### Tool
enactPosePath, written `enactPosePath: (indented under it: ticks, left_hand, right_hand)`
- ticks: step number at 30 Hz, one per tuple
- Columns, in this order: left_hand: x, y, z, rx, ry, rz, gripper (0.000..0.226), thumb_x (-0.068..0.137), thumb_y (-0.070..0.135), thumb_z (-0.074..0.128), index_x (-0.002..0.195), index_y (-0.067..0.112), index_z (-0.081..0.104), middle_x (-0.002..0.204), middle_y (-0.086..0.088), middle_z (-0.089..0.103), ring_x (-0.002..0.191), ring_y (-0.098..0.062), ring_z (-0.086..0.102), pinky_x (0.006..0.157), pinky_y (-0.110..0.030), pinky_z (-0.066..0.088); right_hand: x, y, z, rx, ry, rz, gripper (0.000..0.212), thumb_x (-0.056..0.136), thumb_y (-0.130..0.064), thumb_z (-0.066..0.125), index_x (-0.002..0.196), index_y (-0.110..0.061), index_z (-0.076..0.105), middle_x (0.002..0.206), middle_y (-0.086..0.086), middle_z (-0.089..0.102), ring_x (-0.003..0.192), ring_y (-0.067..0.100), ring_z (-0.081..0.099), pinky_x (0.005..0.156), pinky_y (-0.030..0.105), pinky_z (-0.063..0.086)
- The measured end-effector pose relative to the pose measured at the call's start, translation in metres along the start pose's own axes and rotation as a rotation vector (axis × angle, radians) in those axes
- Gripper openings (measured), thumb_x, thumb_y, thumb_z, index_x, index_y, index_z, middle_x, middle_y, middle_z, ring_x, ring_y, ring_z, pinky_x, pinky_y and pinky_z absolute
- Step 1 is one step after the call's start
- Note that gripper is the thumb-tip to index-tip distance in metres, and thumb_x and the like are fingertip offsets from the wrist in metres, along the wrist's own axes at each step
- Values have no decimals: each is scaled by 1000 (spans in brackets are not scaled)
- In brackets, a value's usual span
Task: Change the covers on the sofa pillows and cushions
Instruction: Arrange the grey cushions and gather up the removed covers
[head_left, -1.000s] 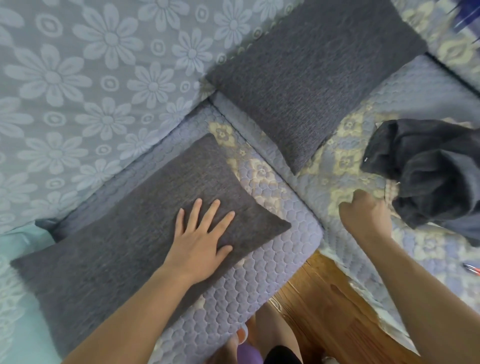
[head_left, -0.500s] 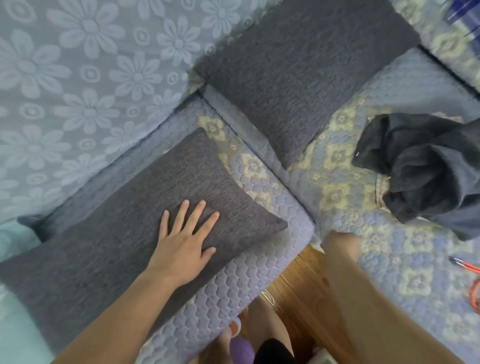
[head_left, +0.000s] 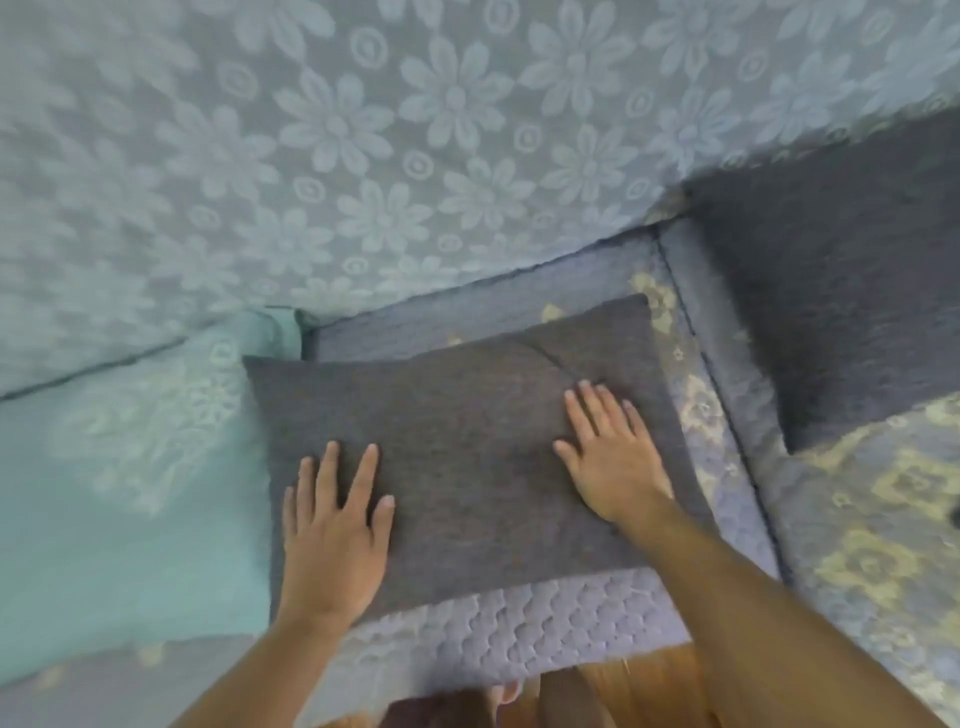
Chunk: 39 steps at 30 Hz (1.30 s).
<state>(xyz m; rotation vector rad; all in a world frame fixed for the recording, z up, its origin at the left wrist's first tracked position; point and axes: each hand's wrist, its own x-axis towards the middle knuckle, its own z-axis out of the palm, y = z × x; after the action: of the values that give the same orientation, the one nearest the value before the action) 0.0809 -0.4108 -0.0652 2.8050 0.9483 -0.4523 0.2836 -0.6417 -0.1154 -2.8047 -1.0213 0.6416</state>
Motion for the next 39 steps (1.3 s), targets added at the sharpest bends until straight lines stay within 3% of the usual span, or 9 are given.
enactPosePath:
  ticks: [3, 9, 12, 16, 24, 28, 31, 35, 39]
  left_hand:
    - [16, -29, 3, -192, 70, -67, 59, 106, 55, 28, 161, 34, 23, 168, -10, 15, 154, -34, 14, 124, -49, 16]
    - [6, -85, 5, -1026, -120, -1050, 59, 110, 43, 30, 142, -1, 53, 146, -28, 50, 134, -44, 47, 115, -47, 33]
    - [-48, -109, 10, -1278, -225, -1093, 52, 107, 48, 37, 131, 10, 63, 136, -15, 62, 121, -35, 57, 104, -46, 46]
    - [-101, -151, 23, -1723, -154, -1275, 24, 104, 9, 46, 119, 4, 64, 116, -12, 67, 105, -31, 64, 90, -41, 53]
    - [-100, -155, 44, -1626, -199, -1206, 20, 98, -7, 55, 115, 0, 63, 101, -17, 65, 80, -22, 63, 78, -31, 56]
    - [-123, -152, 45, -763, -403, -1117, 28, 99, 7, 54, 125, 0, 63, 122, -20, 66, 109, -35, 64, 86, -38, 50]
    - [-144, -142, 28, -657, -480, -1026, 31, 101, 12, 49, 129, 4, 61, 129, -19, 63, 119, -37, 60, 91, -39, 48]
    - [-84, -119, 6, -857, 35, -703, 24, 102, 25, 52, 120, 14, 63, 112, -4, 63, 109, -30, 61, 86, -37, 47]
    - [18, -105, -4, -995, -50, -507, 83, 88, 71, 53, 155, 24, 34, 151, -1, 47, 138, -25, 47, 115, -47, 39]
  right_hand:
    - [30, 18, 5, -76, -133, 246, 79, 94, -67, -7, 161, -24, -1, 168, 3, -3, 155, 24, 0, 124, 47, 2]
    - [33, -18, -37, -108, -355, 391, 65, 104, -56, 13, 158, -31, -12, 166, -3, -18, 154, 29, -11, 122, 56, 0]
    - [31, -49, -49, -122, -383, 491, 64, 107, -45, 20, 159, -24, -11, 167, 3, -17, 153, 36, -8, 122, 56, 1]
    - [20, -96, -45, -146, -161, 411, 71, 103, -21, 36, 159, -12, -6, 167, 12, -9, 152, 39, 1, 122, 54, 8]
    - [7, -123, -42, -50, -43, 379, 82, 96, -16, 53, 160, -13, 3, 166, 15, -4, 150, 40, 3, 121, 55, 14]
    - [-3, -136, -36, -99, -45, 3, 68, 97, -29, 35, 160, -20, 11, 167, 12, 9, 151, 35, 10, 120, 56, 18]
    - [4, -117, -39, -52, -200, 196, 68, 102, -46, 40, 160, -26, 11, 168, 5, 5, 152, 30, 7, 122, 53, 16]
    - [18, -104, -64, 211, 52, 422, 69, 101, -48, 46, 158, -21, 20, 167, 8, 8, 151, 34, 10, 122, 50, 14]
    - [20, -43, -60, 444, 66, 901, 90, 92, -66, 47, 159, -15, 14, 162, 16, 24, 146, 40, 27, 119, 52, 24]
